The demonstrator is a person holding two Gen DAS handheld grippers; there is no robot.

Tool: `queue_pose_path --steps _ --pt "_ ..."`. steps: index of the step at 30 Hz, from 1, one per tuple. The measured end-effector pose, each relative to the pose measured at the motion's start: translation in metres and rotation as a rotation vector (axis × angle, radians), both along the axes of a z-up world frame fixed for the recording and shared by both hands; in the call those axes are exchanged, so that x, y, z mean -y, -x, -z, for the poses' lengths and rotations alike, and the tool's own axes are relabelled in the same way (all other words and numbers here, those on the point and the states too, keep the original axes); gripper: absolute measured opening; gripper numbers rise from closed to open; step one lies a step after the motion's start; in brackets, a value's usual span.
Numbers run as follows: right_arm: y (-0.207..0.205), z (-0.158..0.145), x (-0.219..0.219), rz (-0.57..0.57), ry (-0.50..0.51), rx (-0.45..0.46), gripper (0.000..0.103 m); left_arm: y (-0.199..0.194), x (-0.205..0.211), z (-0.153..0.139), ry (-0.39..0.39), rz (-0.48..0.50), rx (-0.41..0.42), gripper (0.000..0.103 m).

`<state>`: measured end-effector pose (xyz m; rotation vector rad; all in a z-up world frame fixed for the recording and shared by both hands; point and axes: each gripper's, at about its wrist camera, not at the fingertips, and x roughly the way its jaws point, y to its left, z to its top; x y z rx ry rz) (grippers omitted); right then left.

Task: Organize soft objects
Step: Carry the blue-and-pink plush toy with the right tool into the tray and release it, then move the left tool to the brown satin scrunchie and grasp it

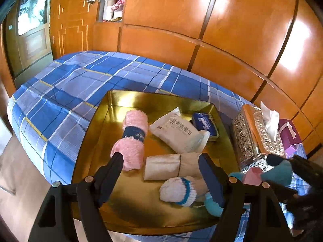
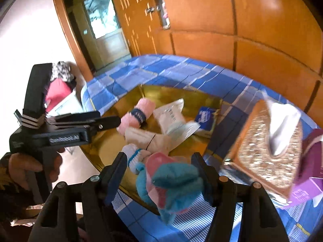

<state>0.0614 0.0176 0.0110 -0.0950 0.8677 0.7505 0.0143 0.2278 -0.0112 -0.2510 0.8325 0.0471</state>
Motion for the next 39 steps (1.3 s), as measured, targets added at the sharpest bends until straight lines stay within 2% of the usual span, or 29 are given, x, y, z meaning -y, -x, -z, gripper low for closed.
queue_pose_path --steps 9,15,22,28,33,39 --pt "0.021 -0.036 0.066 0.074 -0.095 0.078 0.067 -0.012 0.033 -0.019 -0.038 0.08 0.034 0.077" --pt "0.037 -0.036 0.131 0.19 -0.115 0.071 0.067 -0.024 0.066 -0.033 -0.077 0.166 0.064 0.077" --pt "0.051 -0.013 0.224 0.468 -0.118 0.002 0.067 -0.037 0.109 -0.048 -0.092 0.265 0.09 0.077" --pt "0.06 0.022 0.278 0.687 -0.114 -0.087 0.067 -0.043 0.156 -0.061 -0.104 0.371 0.118 0.078" --pt "0.065 0.046 0.302 0.787 -0.107 -0.144 0.067 -0.042 0.196 -0.072 -0.134 0.465 0.15 0.078" --pt "0.066 0.058 0.312 0.837 -0.079 -0.164 0.067 -0.038 0.233 -0.083 -0.19 0.548 0.197 0.08"
